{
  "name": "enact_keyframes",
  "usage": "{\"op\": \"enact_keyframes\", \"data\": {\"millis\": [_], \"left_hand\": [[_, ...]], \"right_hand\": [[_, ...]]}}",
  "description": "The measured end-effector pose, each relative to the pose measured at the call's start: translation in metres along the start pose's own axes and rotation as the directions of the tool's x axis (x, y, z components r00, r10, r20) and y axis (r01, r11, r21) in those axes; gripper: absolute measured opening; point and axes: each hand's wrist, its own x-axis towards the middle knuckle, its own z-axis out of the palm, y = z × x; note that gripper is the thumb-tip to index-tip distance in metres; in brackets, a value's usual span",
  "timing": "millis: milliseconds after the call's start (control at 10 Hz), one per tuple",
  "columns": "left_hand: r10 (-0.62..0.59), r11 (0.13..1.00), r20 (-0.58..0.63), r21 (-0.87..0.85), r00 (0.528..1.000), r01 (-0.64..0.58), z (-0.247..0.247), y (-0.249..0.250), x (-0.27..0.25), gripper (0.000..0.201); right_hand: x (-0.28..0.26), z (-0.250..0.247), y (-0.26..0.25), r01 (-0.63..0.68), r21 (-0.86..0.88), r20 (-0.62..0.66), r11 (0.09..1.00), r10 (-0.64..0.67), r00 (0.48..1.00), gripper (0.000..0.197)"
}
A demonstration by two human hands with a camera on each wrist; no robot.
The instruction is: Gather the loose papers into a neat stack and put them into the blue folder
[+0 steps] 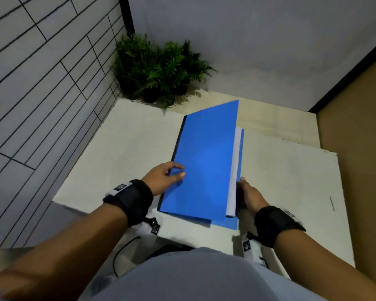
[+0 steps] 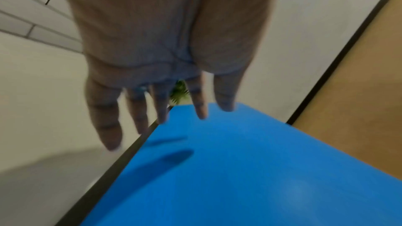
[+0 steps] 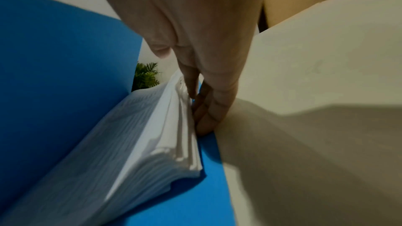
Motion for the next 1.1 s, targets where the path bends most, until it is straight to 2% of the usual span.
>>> {"op": "enact_keyframes", "data": {"millis": [100,200,300,400,500,600,700,900,1000,1100], "left_hand": [[-0.138,0.985,-0.109,0.093,0.984,0.149,0.019,-0.033,0.031,0.063],[-0.15,0.987,-0.181,0.036,0.972,0.159,0.035,-0.042,0.046,0.08],[-0.176,0.984,-0.2,-0.075,0.964,0.164,0.041,-0.04,0.05,0.08],[-0.205,0.978,-0.245,-0.095,0.947,0.187,0.03,-0.046,0.049,0.067],[-0.239,0.971,-0.329,-0.083,0.914,0.225,0.003,-0.06,0.041,0.064],[-0.294,0.956,-0.448,-0.127,0.844,0.265,-0.038,-0.077,0.03,0.055],[-0.345,0.938,-0.523,-0.162,0.779,0.306,-0.082,-0.098,0.016,0.048],[-0.427,0.9,-0.633,-0.226,0.646,0.373,-0.135,-0.142,0.002,0.046],[-0.412,0.906,-0.639,-0.212,0.65,0.366,-0.14,-0.147,0.009,0.054],[-0.355,0.908,-0.688,-0.093,0.633,0.409,-0.137,-0.141,0.013,0.059]], "right_hand": [[-0.004,-0.01,-0.005,-0.008,0.139,0.022,0.99,0.005,1.0,0.066],[-0.001,-0.015,-0.008,0.025,0.003,0.066,1.0,-0.026,0.997,0.063],[0.024,-0.017,-0.002,0.089,-0.236,0.006,0.968,-0.09,0.996,0.053],[0.084,-0.019,0.03,0.169,-0.393,0.036,0.904,-0.169,0.985,0.083],[0.067,0.022,0.009,0.207,-0.454,0.144,0.867,-0.158,0.977,0.049],[0.042,0.074,-0.019,0.281,-0.462,0.284,0.841,-0.16,0.945,0.032],[0.041,0.122,-0.028,0.346,-0.468,0.427,0.813,-0.135,0.894,0.035],[0.036,0.2,-0.033,0.434,-0.51,0.564,0.743,-0.093,0.821,0.043],[0.043,0.214,-0.03,0.39,-0.533,0.544,0.75,-0.049,0.838,0.045],[0.045,0.205,-0.031,0.34,-0.505,0.519,0.793,-0.036,0.854,0.043]]}}
